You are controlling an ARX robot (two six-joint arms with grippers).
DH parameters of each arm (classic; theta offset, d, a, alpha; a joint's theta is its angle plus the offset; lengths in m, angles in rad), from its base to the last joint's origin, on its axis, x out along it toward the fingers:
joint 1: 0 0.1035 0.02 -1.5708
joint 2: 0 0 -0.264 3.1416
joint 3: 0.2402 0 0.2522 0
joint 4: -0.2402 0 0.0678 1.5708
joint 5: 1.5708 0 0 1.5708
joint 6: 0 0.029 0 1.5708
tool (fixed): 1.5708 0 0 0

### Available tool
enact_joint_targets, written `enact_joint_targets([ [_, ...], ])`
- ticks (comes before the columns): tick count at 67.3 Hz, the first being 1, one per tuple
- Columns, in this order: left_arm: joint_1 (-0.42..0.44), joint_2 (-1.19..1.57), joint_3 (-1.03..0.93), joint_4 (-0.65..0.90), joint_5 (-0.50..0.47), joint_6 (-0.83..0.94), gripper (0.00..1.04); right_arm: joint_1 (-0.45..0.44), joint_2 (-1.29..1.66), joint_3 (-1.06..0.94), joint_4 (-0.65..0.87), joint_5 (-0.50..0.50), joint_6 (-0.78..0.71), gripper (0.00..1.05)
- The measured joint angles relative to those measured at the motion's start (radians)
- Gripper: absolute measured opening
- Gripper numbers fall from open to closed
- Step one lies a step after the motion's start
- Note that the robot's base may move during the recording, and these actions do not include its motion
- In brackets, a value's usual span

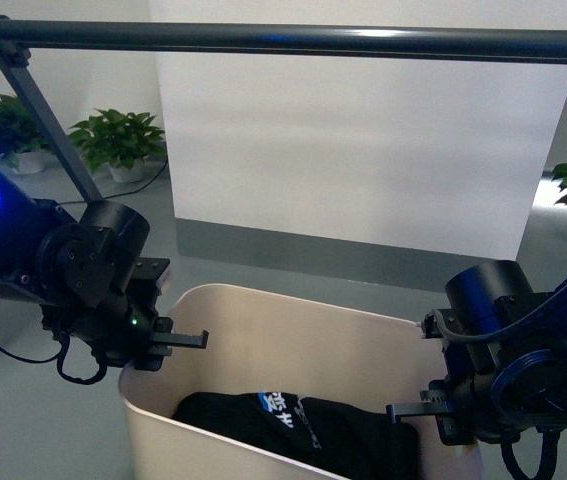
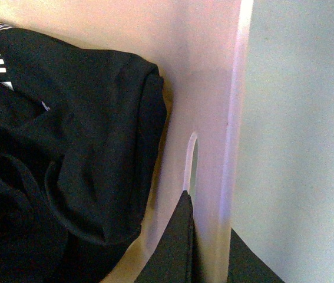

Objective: Move hamper under clothes hanger

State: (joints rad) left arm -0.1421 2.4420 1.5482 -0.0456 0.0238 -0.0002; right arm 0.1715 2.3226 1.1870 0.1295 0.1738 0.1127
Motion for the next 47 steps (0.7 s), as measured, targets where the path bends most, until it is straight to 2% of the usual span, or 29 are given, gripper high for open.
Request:
enact_joint_targets([
  [21,-0.064,0.000,-0.001,0.000,0.034,0.000,0.04,-0.061,0.000,-0.003,-0.001,0.058,-0.005,0.03],
  [47,-0.041,0.000,-0.001,0.000,0.024,0.000,0.04,-0.039,0.000,-0.004,-0.001,0.035,-0.010,0.03],
])
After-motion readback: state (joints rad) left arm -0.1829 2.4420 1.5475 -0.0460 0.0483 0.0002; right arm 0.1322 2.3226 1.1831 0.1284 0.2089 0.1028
